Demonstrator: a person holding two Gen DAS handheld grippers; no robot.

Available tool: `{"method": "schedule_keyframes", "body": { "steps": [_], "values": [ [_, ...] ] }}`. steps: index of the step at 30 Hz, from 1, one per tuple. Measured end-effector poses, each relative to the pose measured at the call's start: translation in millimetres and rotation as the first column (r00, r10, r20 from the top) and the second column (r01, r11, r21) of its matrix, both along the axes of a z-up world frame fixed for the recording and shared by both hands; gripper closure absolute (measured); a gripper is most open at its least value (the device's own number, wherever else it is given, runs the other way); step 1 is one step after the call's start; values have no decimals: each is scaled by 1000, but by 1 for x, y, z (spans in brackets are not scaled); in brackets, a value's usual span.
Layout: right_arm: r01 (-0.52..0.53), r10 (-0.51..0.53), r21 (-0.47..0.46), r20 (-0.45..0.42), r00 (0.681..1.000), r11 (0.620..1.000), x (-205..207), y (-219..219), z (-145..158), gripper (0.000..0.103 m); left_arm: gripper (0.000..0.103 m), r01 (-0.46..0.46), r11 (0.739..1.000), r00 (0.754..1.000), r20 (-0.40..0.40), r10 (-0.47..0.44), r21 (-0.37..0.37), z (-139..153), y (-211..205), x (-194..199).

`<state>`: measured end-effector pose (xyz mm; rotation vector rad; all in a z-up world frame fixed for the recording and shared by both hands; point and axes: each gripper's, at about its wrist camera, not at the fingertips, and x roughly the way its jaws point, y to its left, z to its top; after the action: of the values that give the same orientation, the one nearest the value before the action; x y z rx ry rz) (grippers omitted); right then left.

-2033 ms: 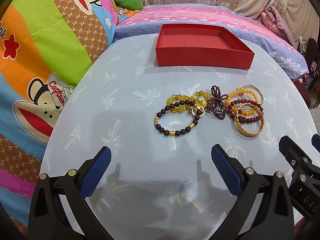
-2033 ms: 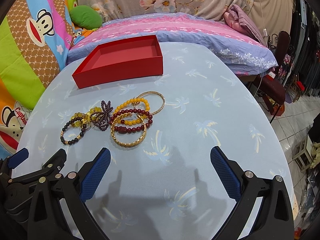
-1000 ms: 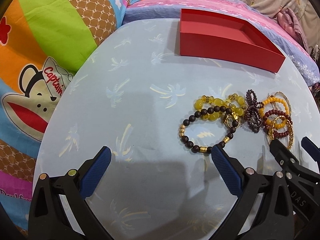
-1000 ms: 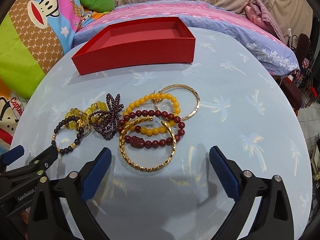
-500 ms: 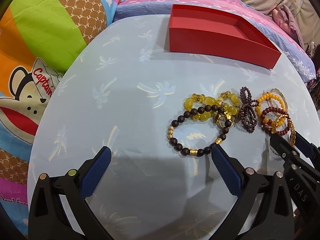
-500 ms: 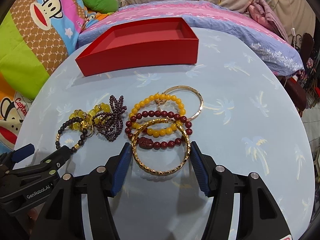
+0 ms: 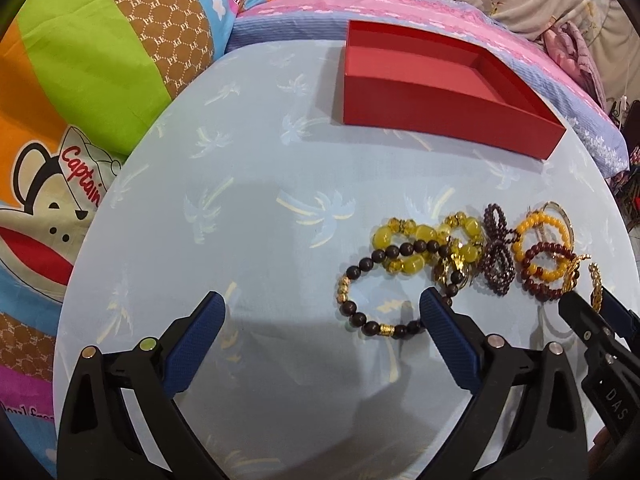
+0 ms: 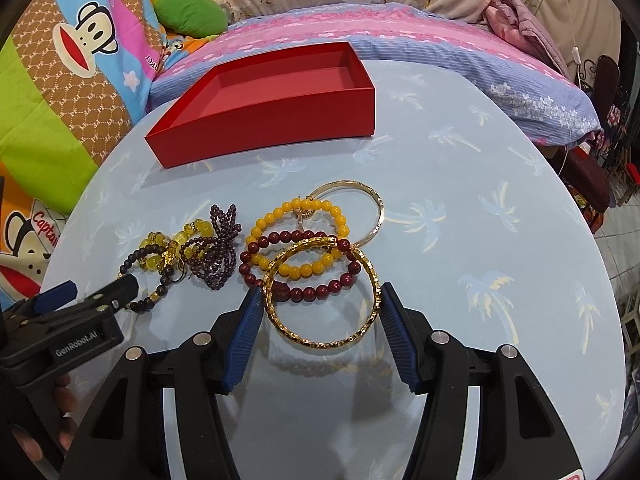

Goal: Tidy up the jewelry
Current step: 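Grasp the black bead bracelet with the left gripper while the right gripper grasps the twisted gold cuff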

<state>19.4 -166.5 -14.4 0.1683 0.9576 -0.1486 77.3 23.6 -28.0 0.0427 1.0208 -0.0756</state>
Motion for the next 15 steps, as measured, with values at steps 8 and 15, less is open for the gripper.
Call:
{"method": "schedule_keyframes", "body": {
  "steps": [8,15],
  "values": [
    [-4,4,2,-14,1000,1000,4,1,-3,46,34,35,999,999,-23,-35,-8,-10,-1,7],
    [-9,9,-1,-7,1000,1000,3,2,0,46,91,77,996,997,-21,-79,-55,-5,-3,5]
  ]
}}
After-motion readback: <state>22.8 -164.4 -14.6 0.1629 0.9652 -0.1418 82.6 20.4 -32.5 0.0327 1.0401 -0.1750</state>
